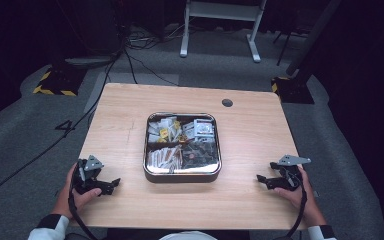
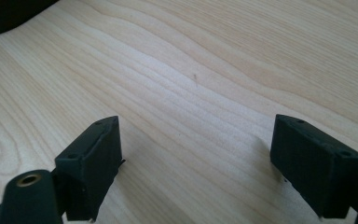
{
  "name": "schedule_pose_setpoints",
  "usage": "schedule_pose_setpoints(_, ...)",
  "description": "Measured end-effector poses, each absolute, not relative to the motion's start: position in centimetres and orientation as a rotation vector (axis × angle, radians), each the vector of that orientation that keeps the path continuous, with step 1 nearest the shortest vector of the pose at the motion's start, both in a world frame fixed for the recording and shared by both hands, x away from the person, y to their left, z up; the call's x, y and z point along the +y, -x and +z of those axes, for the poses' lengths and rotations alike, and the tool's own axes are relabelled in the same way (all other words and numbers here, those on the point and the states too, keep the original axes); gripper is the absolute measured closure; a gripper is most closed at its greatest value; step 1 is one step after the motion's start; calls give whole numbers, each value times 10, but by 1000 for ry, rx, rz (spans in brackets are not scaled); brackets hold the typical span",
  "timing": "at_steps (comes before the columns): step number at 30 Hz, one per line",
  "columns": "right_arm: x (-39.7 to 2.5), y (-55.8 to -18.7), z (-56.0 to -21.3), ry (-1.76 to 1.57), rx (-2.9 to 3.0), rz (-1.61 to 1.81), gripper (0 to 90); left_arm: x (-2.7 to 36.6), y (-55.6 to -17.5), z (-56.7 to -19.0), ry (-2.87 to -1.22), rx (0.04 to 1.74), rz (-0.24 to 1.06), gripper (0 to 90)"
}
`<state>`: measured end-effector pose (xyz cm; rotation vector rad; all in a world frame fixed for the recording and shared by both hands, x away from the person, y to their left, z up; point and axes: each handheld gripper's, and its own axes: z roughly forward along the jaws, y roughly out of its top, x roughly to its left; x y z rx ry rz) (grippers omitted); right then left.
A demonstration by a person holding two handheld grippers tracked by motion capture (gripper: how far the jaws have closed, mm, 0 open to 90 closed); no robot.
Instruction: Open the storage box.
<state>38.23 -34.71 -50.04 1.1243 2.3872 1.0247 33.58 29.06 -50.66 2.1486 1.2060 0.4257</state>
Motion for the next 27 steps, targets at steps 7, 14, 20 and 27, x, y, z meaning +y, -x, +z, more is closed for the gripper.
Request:
schedule_pose_setpoints(7, -340, -389, -488, -1086, 2385, 1067, 217, 291, -336, -507, -2152, 1198, 422, 0)
schedule_pose_setpoints(14, -323, -399, -468, -1005, 2398, 1106, 240, 291, -336, -507, -2152, 1200, 424, 1)
schedule_pose_setpoints(20, -301, -408, -453, -929, 2413, 1116, 242, 291, -335, -507, -2147, 1205, 427, 3)
schedule_pose_setpoints(27, -277, -419, -438, -851, 2428, 1128, 253, 291, -335, -507, -2145, 1207, 429, 3)
